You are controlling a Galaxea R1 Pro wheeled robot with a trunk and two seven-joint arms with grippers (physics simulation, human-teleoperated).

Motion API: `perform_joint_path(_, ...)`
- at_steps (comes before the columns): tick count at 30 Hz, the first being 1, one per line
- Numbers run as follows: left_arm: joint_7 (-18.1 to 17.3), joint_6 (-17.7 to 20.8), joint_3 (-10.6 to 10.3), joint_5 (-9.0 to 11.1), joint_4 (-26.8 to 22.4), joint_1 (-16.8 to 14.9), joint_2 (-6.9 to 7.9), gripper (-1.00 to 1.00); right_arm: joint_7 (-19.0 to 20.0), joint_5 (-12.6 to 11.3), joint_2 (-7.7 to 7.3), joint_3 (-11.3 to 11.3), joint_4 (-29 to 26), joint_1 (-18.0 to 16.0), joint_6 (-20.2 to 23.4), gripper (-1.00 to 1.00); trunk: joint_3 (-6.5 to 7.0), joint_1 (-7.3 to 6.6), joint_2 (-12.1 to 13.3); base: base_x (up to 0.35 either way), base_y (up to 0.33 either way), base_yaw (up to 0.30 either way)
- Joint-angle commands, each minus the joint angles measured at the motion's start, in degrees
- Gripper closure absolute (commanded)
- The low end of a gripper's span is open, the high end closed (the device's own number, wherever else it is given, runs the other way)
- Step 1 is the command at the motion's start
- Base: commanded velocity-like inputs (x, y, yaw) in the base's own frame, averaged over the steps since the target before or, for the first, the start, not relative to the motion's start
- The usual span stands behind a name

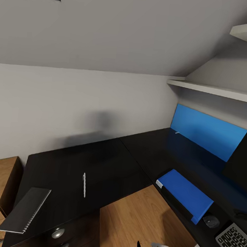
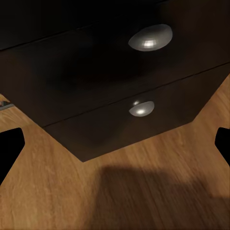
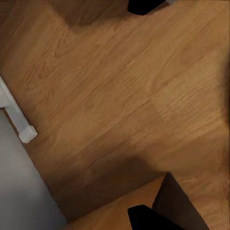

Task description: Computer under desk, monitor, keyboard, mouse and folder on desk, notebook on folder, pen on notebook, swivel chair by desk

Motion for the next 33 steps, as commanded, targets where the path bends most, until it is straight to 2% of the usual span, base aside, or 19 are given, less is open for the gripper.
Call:
perform_joint_path(1,0.5,-0.1,0.1,-0.6,0.0,0.0,-0.01,-1.0,0.1,-0.1,-0.01,0.7,0.2,-0.1,-0.3,-1.0,-0.06,0.0,0.0,0.0,0.0,0.0)
perform_joint_path(5,0.5,0.0,0.1,-0.6,0.0,0.0,-0.01,-1.0,0.8,1.3,0.04,1.3,0.5,-0.1,-0.4,-1.0,-0.06,0.0,0.0,0.0,0.0,0.0)
perform_joint_path(10,0.5,0.0,0.1,-0.6,0.0,0.0,-0.01,-1.0,0.9,1.5,0.17,1.4,0.6,-0.1,-0.6,-1.0,-0.06,0.0,0.0,0.0,0.0,0.0)
perform_joint_path(18,0.5,0.0,0.1,-0.6,0.0,0.0,-0.01,-1.0,0.9,1.3,0.26,1.4,0.5,-0.1,-0.7,-1.0,-0.06,0.0,0.0,0.0,0.0,0.0)
perform_joint_path(25,0.5,0.0,0.1,-0.6,0.0,-0.1,-0.01,-1.0,0.9,1.0,1.25,1.2,0.6,0.0,-2.8,-1.0,-0.06,0.0,0.0,0.0,0.0,0.0)
perform_joint_path(33,0.5,0.0,0.1,-0.6,0.0,0.0,-0.01,-1.0,0.8,1.0,1.55,1.1,0.6,0.0,-3.8,-1.0,-0.06,0.0,0.0,0.0,0.0,0.0)
